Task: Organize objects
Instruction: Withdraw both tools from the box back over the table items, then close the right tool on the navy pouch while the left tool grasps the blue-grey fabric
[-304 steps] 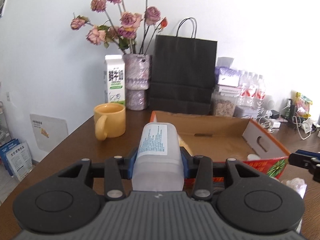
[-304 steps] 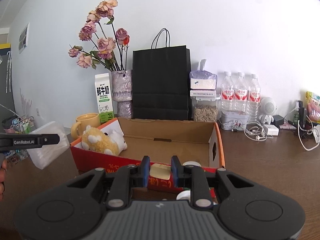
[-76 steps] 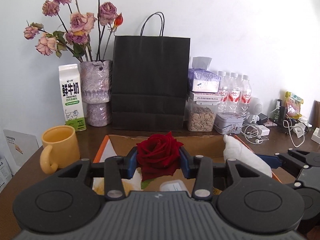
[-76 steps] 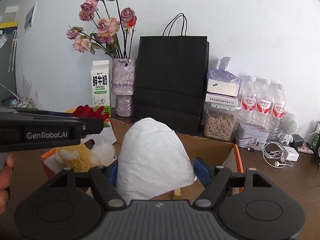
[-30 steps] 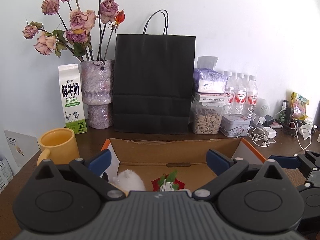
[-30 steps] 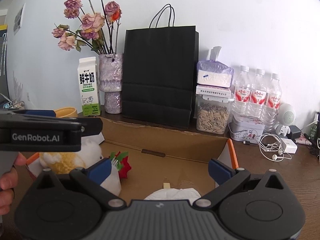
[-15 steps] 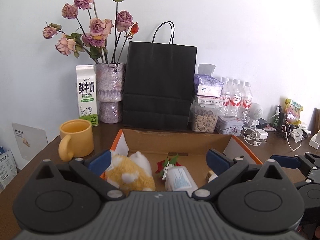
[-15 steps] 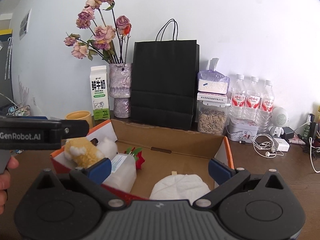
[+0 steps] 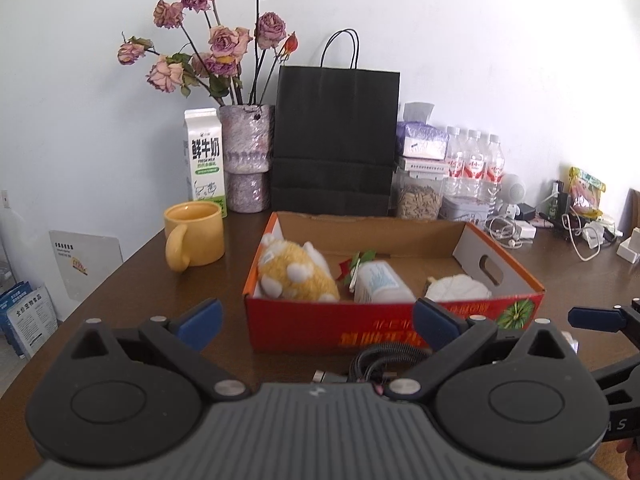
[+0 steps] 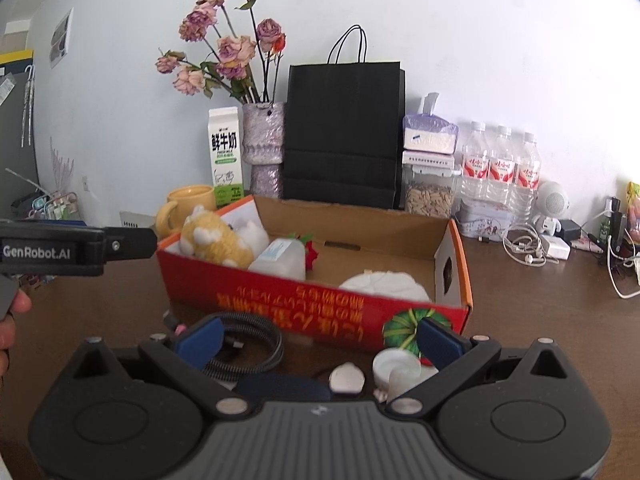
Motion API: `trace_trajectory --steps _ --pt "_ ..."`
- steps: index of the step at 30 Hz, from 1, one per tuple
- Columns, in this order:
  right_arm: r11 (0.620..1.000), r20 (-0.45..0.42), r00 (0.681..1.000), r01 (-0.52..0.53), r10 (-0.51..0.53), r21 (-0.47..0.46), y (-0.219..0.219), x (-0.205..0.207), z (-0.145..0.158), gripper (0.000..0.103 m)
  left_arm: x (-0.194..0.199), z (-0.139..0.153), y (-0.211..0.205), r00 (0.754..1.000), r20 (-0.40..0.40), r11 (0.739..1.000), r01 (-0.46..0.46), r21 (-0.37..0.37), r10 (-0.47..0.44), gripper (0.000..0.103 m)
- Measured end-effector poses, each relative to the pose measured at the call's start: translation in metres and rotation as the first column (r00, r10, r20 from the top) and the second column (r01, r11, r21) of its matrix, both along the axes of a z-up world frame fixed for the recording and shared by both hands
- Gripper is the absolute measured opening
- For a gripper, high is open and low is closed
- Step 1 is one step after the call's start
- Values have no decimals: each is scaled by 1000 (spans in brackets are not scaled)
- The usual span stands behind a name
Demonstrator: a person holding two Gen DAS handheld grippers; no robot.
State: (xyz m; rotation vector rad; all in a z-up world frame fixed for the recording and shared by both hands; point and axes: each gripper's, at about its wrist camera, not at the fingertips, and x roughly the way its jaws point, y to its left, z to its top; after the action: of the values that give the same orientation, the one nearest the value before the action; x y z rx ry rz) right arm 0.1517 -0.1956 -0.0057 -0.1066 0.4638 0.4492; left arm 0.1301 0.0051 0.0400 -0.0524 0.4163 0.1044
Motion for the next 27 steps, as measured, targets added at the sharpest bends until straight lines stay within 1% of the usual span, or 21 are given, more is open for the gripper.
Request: trace_trajectory --steps 9,12,15,18,19,20,23,27 --pt "1000 -67 998 -3 1 -28 -1 -33 -22 103 -30 -25 10 997 -75 1000 -9 -7 8 103" --pt "1000 -112 994 -4 2 -14 0 -35 -32 103 -39 -33 14 996 -92 1000 -3 -25 0 103" --pt "1000 -126 992 -1 -3 -31 6 -35 -39 101 -47 -37 17 995 -97 999 -2 -35 -1 103" --pt "1000 -150 989 -8 5 -21 9 -30 -44 96 -50 -38 21 995 -102 999 -13 -38 9 103" --pt "1000 -166 986 -1 -1 -12 9 -27 -46 91 -50 -38 22 994 -104 999 -18 -39 14 103" --pt "1000 -182 983 9 -10 -6 9 -24 -48 83 -51 -39 23 994 -107 999 -24 -40 19 103" --pt "1000 -203 979 8 -11 -13 12 -19 -53 74 -52 -40 25 993 -114 999 -34 -39 30 103" --pt "999 -197 980 2 -8 -32 15 -21 -55 70 -52 -41 24 992 -121 999 -35 -40 30 103"
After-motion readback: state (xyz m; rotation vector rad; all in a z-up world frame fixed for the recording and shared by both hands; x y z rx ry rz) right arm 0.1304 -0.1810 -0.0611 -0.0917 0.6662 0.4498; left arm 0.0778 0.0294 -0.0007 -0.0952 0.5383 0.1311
